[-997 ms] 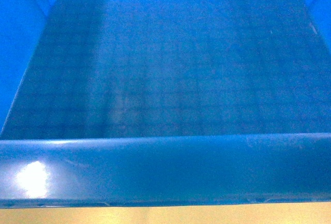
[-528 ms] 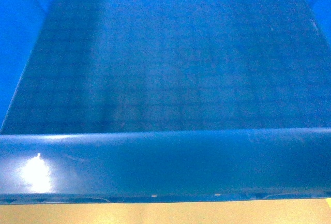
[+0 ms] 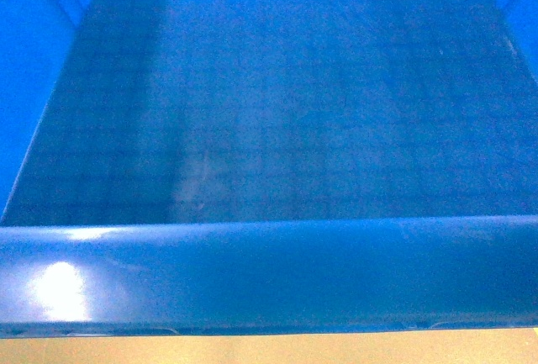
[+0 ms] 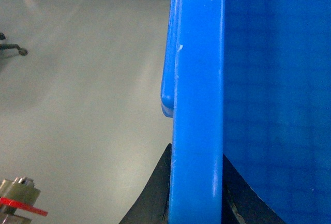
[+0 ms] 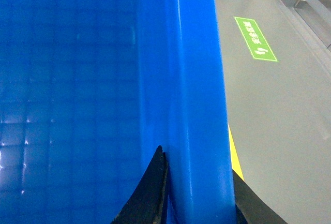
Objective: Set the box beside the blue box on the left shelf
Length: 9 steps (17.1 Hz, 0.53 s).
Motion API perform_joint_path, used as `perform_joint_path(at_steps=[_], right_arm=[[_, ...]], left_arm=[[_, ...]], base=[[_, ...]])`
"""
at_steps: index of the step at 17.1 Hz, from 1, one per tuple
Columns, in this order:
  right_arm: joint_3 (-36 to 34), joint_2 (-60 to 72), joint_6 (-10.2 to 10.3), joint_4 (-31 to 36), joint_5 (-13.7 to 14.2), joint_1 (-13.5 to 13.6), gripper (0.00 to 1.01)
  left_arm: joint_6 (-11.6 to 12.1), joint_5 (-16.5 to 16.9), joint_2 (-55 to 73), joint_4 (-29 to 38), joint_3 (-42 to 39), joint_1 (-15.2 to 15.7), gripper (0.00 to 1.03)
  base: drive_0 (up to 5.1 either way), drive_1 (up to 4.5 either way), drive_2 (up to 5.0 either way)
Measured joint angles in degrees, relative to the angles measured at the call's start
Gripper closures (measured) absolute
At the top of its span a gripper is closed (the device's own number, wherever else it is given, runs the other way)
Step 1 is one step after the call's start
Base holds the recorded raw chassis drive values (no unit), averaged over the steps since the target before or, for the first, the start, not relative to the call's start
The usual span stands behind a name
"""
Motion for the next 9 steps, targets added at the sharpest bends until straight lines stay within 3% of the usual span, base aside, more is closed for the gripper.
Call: perform_joint_path(at_steps=[9], right_arm=[[0.02, 0.02, 0.0, -0.04, -0.04, -0.04, 0.85]], left_arm=[[0.02, 0.0, 0.04, 0.04, 0.0, 0.0, 0.92]], base=[[0.1, 4.14, -4.0]])
